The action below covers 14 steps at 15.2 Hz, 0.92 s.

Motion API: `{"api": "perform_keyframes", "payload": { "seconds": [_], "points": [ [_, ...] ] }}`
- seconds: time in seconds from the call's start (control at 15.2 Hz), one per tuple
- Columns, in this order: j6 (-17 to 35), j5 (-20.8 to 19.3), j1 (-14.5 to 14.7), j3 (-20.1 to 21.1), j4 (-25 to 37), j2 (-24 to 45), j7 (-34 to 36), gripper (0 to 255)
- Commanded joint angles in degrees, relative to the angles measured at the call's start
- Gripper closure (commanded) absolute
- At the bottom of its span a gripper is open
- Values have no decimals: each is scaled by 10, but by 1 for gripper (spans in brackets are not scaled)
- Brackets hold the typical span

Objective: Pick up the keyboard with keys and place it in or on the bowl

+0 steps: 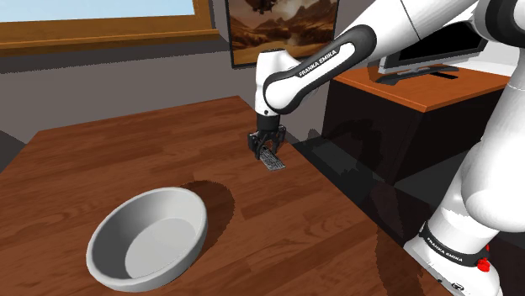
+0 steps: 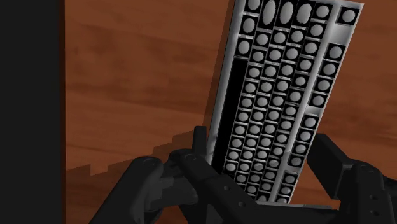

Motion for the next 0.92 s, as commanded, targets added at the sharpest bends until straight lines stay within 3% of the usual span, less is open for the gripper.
{"api": "perform_keyframes", "payload": {
  "seconds": [0.0, 0.33, 0.86],
  "points": [
    [0, 0, 0, 0, -1, 2, 0, 255],
    [0, 0, 0, 0, -1, 1, 0, 255],
    [-59, 4, -1, 0, 28, -29, -1, 255]
  ]
}}
